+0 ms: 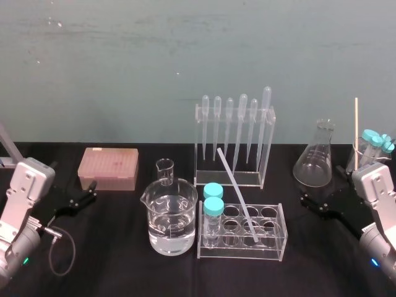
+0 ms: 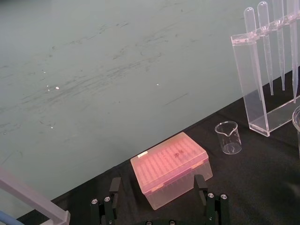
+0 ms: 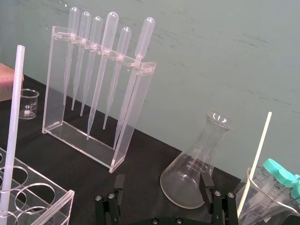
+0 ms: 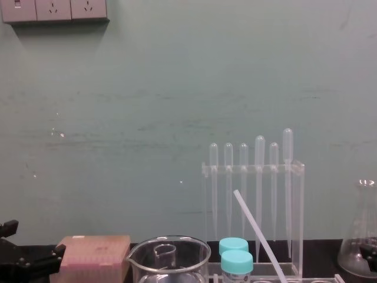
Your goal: Pick up the stirring rod with one hand, then place it down.
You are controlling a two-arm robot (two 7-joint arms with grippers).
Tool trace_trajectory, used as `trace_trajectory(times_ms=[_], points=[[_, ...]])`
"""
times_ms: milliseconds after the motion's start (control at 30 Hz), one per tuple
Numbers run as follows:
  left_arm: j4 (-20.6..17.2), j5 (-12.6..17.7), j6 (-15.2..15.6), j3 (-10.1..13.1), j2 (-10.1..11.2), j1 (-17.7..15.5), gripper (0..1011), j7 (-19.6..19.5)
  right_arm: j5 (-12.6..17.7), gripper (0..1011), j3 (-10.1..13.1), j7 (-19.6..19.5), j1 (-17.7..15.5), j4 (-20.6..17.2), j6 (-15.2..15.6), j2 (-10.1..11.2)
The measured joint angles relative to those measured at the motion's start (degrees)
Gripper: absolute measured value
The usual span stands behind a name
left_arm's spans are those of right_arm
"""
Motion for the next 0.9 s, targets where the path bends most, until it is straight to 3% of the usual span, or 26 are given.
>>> trace_trajectory(times_ms=[400, 500, 633, 667, 733, 900], points=[[0.0, 0.0, 0.0, 0.0, 0.0, 0.0, 1000, 0.0, 1.1, 1003, 0.8, 1.3, 0.1, -0.5, 0.7, -0.3], [0.0, 0.0, 0.0, 0.0, 0.0, 0.0, 1000, 0.0, 4.8, 1003, 2.2, 4.4, 0.6, -1.9, 1.6, -1.3], [0.0, 0.0, 0.0, 0.0, 0.0, 0.0, 1000, 0.0, 13.3, 1003, 4.2, 10.9, 2.4, -4.4, 5.3, -4.1], [0.0, 0.0, 0.0, 0.0, 0.0, 0.0, 1000, 0.0, 13.3, 1003, 4.2, 10.9, 2.4, -4.4, 5.3, -4.1], [0.0, 0.0, 0.0, 0.0, 0.0, 0.0, 1000, 0.0, 17.9, 1003, 4.4, 15.8, 4.3, -5.8, 8.1, -5.9], [0.0, 0.0, 0.0, 0.0, 0.0, 0.0, 1000, 0.0, 21.0, 1003, 3.5, 21.0, 7.0, -6.5, 11.8, -8.0]])
